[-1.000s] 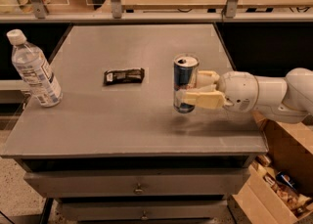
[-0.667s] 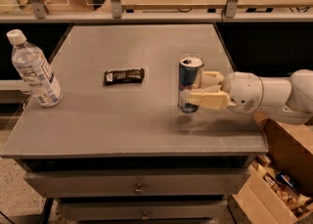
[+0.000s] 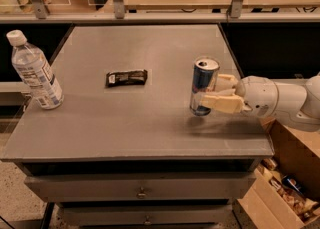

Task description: Place redbull can upright

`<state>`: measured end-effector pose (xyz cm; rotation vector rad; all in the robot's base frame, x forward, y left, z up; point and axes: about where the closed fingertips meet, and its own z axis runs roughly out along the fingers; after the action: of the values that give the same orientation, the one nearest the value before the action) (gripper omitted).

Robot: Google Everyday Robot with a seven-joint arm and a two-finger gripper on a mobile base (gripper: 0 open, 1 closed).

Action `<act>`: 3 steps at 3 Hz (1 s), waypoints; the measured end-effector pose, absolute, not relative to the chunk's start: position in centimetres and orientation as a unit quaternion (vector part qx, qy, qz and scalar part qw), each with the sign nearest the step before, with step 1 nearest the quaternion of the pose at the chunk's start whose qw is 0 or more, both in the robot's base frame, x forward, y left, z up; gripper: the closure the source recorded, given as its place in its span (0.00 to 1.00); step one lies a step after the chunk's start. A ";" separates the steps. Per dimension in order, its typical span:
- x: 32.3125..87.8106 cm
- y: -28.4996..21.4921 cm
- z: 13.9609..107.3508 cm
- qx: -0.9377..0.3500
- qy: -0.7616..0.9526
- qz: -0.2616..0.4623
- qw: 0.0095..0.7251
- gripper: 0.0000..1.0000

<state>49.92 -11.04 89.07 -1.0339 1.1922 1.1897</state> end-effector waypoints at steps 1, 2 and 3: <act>49.9 -12.2 88.8 -0.438 0.497 0.496 0.562 0.84; 49.7 -12.8 88.8 -0.445 0.492 0.490 0.566 0.60; 49.8 -13.4 88.1 -0.447 0.492 0.488 0.565 0.37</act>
Offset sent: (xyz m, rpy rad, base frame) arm -0.0033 -0.0299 -0.0045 -0.0027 -0.0716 -0.0211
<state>49.76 -13.41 88.12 -1.0524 1.1578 1.1480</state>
